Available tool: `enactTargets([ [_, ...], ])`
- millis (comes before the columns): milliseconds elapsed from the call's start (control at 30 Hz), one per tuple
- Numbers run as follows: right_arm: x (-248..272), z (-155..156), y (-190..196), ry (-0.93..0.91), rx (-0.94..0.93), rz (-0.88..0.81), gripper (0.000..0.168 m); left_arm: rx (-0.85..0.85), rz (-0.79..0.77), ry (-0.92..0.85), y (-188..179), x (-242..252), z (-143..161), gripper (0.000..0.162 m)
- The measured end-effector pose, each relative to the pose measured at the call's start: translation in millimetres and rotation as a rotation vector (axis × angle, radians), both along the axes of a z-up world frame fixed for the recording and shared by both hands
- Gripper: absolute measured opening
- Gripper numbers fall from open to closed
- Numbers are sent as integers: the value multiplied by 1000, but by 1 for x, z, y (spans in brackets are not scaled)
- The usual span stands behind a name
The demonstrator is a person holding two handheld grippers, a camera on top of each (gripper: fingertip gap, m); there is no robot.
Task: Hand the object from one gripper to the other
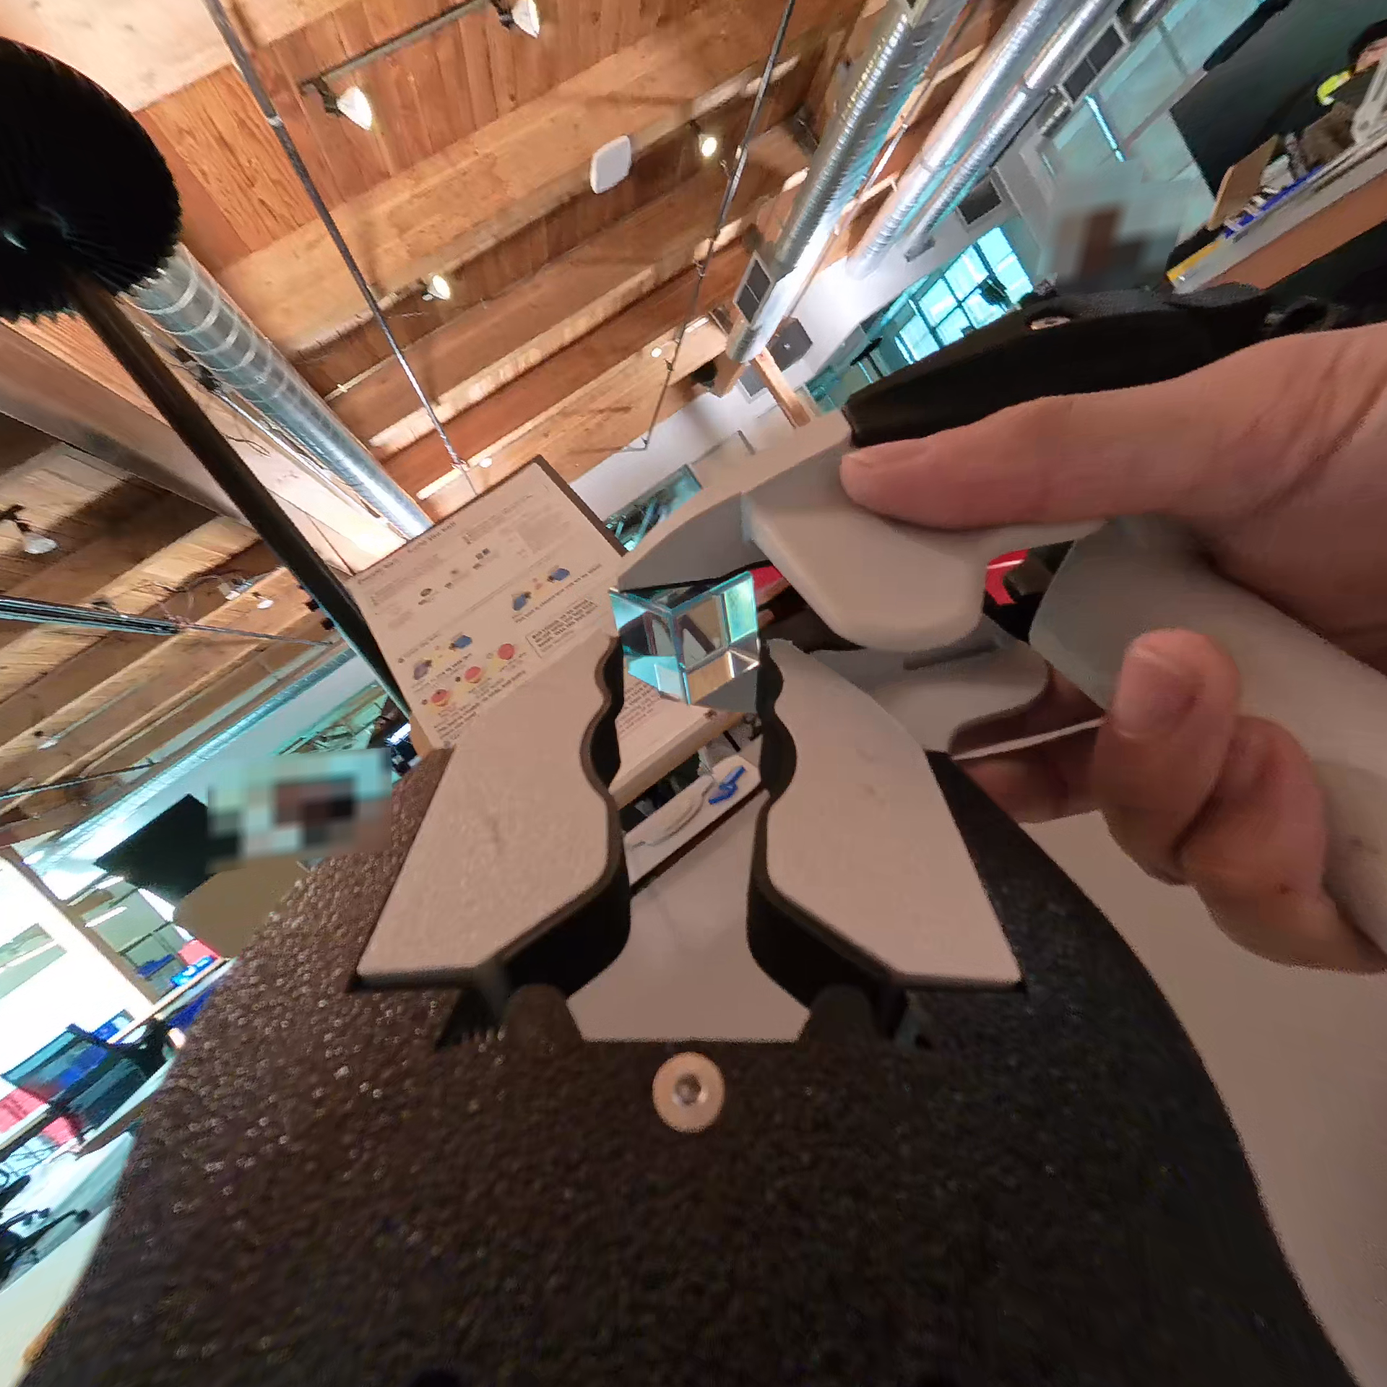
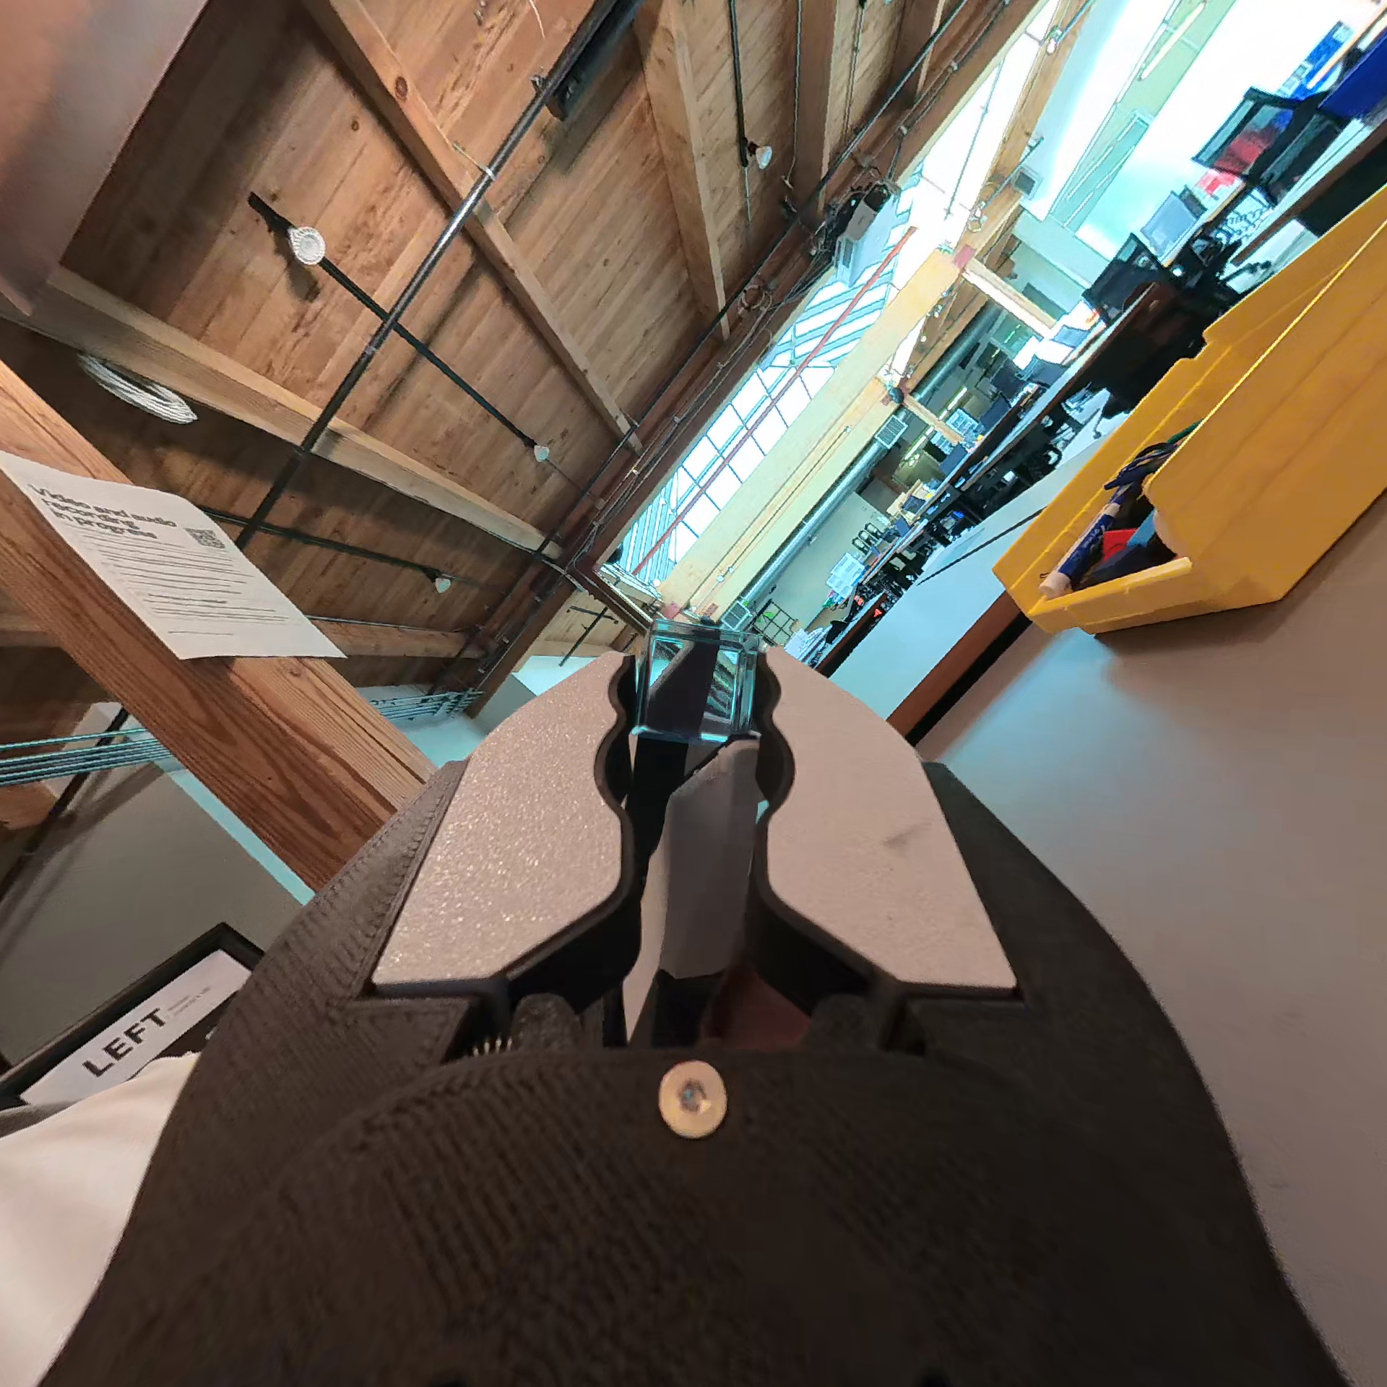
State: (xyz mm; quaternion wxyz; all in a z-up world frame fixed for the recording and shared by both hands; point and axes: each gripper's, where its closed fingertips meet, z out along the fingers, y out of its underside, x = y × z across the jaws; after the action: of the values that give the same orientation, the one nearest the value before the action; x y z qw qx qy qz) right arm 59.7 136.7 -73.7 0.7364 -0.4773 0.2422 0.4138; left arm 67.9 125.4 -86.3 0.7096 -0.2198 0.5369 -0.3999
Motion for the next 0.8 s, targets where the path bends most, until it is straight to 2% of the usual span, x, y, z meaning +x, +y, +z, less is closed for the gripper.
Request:
enactTargets([
  [100, 2, -4, -2, -89, -53, -3, 30, 5, -51, 55, -1, 3, -3, 33],
  [200, 5, -10, -7, -264, -168, 4, 53, -7, -218, 125, -9, 2, -2, 33],
  [267, 9, -10, -16, -479, -235, -46, 63, -60, -340, 224, -9, 1, -4, 33],
  [367, 14, -11, -30, -946, -310, -227, 79, -270, -548, 463, -5, -2, -10, 33],
  [467, 15, -22, -36, -1396, -391, -360, 81, -500, -769, 673, -6, -15, -11, 33],
  [533, 16, -27, -35, -1591, -433, -432, 80, -587, -867, 788, -6, -23, -14, 33],
  [700, -6, -28, -29, -1795, -289, -477, 67, -657, -1090, 960, -13, -46, -18, 33],
  [800, -26, -36, -25, -1939, -253, -415, 62, -721, -1222, 1018, -14, -56, -15, 33],
])
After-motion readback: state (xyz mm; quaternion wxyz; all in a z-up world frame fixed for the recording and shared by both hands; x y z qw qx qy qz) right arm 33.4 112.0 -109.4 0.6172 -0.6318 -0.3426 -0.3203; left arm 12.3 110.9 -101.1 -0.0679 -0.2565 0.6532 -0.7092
